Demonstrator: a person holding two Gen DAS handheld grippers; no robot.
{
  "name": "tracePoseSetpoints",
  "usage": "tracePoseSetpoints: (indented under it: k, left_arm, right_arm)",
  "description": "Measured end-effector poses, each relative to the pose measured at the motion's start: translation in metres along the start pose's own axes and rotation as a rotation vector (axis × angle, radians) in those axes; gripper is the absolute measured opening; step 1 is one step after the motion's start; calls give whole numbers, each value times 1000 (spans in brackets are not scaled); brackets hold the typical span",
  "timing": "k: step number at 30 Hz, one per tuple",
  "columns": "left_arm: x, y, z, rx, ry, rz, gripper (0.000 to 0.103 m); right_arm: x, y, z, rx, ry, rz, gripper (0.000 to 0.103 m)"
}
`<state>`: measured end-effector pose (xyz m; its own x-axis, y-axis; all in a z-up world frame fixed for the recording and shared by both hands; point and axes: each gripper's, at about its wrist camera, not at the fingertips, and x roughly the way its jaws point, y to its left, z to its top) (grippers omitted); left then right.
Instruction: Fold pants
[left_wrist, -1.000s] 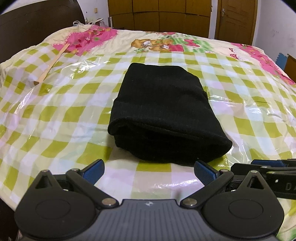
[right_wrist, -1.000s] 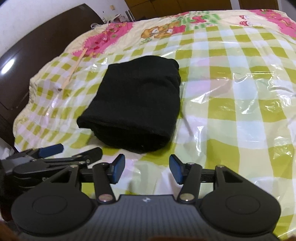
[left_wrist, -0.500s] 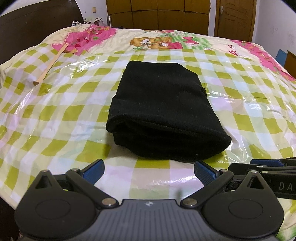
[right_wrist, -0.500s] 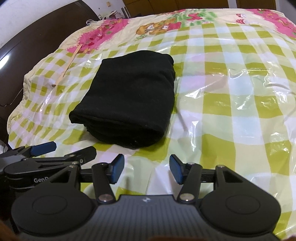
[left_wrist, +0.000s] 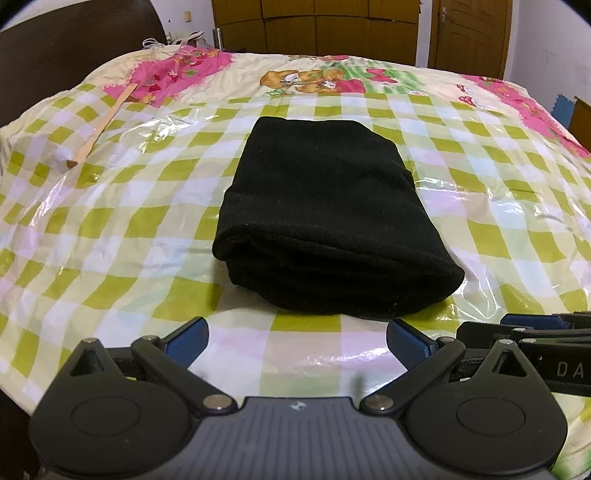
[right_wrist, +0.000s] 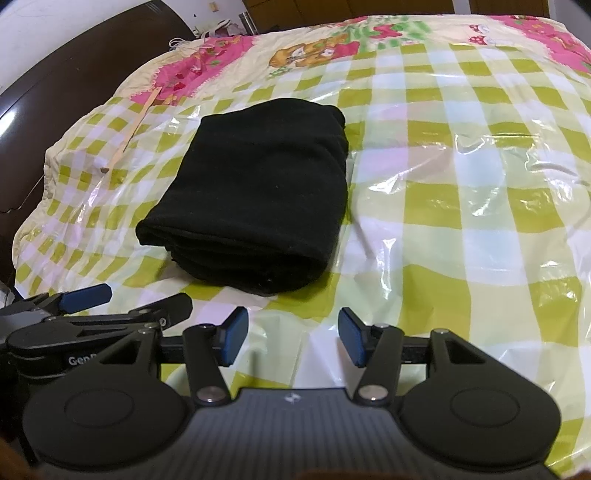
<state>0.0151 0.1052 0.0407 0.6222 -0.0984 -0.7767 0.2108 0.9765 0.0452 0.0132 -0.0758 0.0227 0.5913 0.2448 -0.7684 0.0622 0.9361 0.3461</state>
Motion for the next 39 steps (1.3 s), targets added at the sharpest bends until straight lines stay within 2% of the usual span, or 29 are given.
tracePoseSetpoints:
  k: [24, 39]
  left_arm:
    - [3, 1, 0, 30, 7, 0, 103]
    - [6, 3, -1, 10, 29, -15, 103]
  right_arm:
    - [2, 2, 0, 2, 10, -7, 55]
    - [5, 3, -2, 14, 16, -16, 57]
